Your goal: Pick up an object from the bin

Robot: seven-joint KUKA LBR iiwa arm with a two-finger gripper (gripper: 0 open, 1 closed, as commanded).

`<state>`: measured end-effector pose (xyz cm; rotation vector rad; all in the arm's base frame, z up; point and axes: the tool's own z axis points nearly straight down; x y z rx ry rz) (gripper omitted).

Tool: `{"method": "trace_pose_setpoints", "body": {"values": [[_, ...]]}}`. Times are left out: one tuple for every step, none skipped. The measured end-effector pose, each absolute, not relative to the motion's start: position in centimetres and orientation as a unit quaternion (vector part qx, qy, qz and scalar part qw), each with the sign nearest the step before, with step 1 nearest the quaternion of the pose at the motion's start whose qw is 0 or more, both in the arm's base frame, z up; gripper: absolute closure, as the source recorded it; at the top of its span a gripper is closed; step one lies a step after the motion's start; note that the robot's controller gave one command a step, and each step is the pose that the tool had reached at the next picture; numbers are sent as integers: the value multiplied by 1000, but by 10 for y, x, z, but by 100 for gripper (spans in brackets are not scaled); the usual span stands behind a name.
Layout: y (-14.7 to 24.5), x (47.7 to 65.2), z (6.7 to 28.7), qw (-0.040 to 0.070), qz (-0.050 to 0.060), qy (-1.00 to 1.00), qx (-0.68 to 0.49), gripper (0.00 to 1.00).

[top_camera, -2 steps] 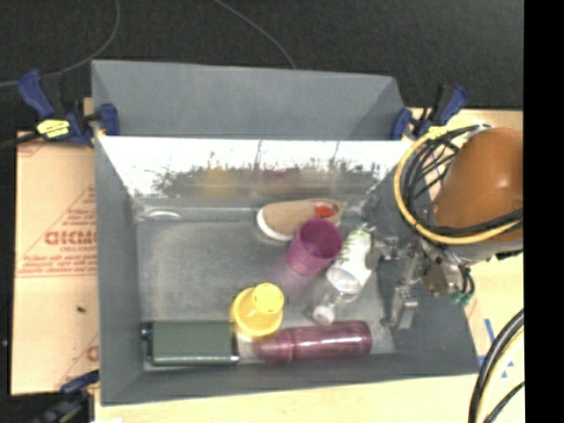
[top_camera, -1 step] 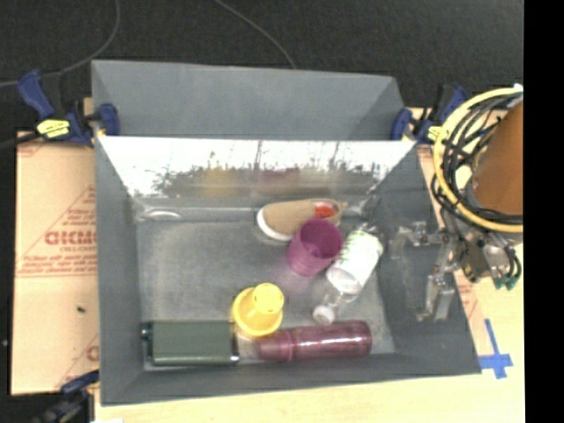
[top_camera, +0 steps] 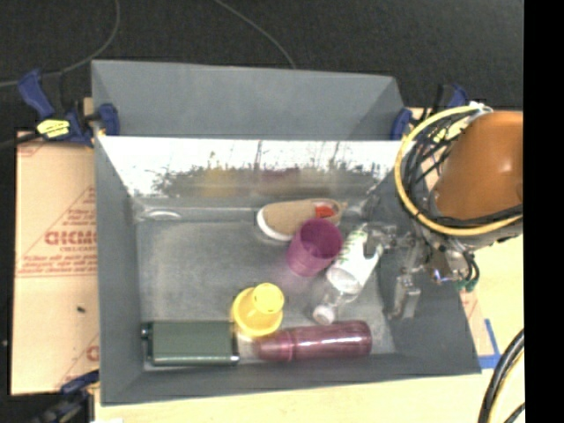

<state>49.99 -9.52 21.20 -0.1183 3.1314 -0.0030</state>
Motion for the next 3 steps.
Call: {"method": "trace_pose_setpoints", "body": {"values": [[-94, 495, 265, -2, 0, 999, -41, 0], [-97, 494, 203, 6, -2, 999, -40, 0], [-93, 498, 258, 0, -1, 999, -46, 0]]}}
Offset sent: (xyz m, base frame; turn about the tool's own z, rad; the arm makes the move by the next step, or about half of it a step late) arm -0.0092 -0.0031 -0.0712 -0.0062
